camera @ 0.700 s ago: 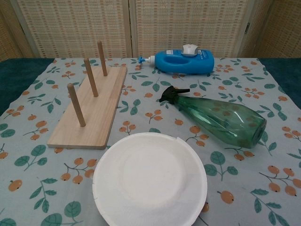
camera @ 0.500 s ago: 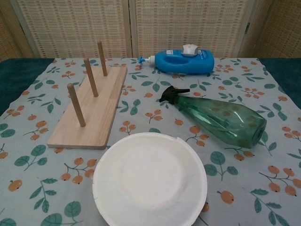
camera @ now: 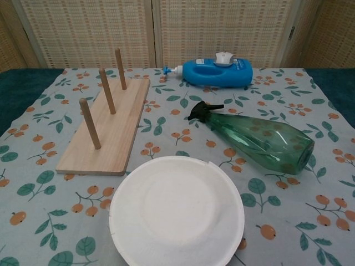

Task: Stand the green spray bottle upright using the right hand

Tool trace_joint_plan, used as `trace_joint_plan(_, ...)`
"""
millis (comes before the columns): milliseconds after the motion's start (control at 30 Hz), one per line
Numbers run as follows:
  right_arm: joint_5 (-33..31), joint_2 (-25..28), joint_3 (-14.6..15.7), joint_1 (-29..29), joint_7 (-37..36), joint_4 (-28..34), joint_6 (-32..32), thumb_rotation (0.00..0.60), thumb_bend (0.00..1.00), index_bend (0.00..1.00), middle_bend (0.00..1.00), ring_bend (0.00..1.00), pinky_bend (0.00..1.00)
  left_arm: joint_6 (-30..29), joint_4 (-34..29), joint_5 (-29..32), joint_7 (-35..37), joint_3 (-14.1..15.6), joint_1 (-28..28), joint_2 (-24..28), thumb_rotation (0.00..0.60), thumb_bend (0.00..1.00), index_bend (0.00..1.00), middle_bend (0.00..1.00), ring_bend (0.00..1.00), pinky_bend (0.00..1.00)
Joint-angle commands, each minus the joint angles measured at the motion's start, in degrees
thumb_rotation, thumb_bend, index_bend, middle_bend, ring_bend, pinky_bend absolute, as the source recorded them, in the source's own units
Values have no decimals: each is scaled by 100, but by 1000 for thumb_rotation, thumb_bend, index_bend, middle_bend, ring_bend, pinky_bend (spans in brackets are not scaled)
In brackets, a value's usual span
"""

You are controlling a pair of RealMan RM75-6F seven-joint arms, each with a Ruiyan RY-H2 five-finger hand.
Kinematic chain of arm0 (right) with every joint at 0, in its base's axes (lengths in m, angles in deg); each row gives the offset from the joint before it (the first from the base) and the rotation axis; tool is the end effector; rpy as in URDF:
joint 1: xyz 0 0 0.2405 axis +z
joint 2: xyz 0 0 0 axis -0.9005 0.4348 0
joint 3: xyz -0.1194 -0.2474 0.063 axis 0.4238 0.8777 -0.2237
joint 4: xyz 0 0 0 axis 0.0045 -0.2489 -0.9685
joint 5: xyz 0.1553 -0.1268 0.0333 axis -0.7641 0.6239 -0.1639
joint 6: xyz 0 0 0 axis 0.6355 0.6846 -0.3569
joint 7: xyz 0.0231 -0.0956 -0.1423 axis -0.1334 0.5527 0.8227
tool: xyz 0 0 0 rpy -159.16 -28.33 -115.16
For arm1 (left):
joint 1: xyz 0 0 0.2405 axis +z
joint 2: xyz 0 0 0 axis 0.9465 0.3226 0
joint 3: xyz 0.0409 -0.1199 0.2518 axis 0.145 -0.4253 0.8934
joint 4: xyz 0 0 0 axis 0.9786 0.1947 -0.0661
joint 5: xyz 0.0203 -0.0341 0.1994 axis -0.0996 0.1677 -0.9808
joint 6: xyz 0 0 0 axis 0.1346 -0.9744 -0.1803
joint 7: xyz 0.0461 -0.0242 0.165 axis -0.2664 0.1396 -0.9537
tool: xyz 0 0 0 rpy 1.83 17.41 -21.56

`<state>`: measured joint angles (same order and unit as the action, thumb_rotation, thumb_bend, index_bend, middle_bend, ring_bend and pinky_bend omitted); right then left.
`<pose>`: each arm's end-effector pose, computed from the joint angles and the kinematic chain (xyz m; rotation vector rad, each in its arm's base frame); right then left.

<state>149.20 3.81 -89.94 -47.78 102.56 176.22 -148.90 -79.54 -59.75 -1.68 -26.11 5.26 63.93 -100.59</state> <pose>-0.2797 -0.2751 0.1047 1.4843 -0.8526 0.7057 -0.3486 0.2297 0.1530 -1.4056 -0.7701 -0.9860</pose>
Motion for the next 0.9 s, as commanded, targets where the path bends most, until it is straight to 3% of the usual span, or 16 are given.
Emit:
trace_joint_plan(33, 153, -317, -82, 35, -459, -236, 3, 600, 0, 0, 0, 0, 0, 7, -6, 8, 10, -6, -4, 2, 600, 285, 0, 0, 0, 0)
trace_joint_plan(167, 311, -708, -160, 66, -851, -500, -88, 600, 0, 0, 0, 0, 0, -16, -42, -22, 3, -12, -15, 9, 600, 284, 0, 0, 0, 0)
trace_joint_plan(333, 252, -1176, -311, 183, -838, -688, -111, 600, 0, 0, 0, 0, 0, 0, -80, -83, -40, 13, -42, 13, 600, 284, 0, 0, 0, 0)
trace_joint_plan(900, -416, -2326, -554, 791, 177, -1235, 363, 600, 0, 0, 0, 0, 0, -30, -80, -48, 212, -26, -40, 81, 600, 284, 0, 0, 0, 0)
